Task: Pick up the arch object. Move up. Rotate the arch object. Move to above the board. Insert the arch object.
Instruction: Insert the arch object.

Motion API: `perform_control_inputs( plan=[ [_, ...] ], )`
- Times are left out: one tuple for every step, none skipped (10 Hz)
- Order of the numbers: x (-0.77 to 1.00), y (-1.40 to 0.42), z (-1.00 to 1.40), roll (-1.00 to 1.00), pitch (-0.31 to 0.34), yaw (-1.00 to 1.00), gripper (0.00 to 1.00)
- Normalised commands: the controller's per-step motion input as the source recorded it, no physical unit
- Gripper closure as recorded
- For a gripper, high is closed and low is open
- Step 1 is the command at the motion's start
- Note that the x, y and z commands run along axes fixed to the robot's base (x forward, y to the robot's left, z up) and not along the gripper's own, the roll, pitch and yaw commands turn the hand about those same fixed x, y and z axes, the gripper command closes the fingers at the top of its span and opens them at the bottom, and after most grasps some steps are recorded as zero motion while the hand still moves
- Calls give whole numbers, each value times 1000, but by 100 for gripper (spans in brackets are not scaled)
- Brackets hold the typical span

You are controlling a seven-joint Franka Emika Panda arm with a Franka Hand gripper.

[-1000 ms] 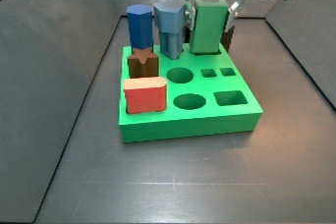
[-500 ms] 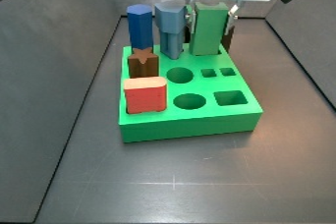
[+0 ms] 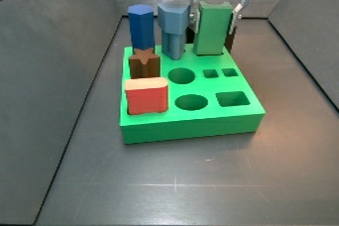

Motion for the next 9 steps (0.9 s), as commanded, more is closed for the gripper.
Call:
perform_control_inputs(
  plan=[
    [0,3,-237,-323,-27,-137,100],
    [0,0,-211,-317,-39,-40,100],
    [0,-9,-163,-293,-49,0,100],
    [0,-86,-180,-221,-24,49,100],
    [20,-83,-134,-214,-10,109,100],
    [49,-71,0,-186,-19,131,100],
    [43,0,106,-71,-4,80,100],
    [0,23,0,-156,-50,206,100],
    [0,26,-17,-257,-77,383,100]
  ],
)
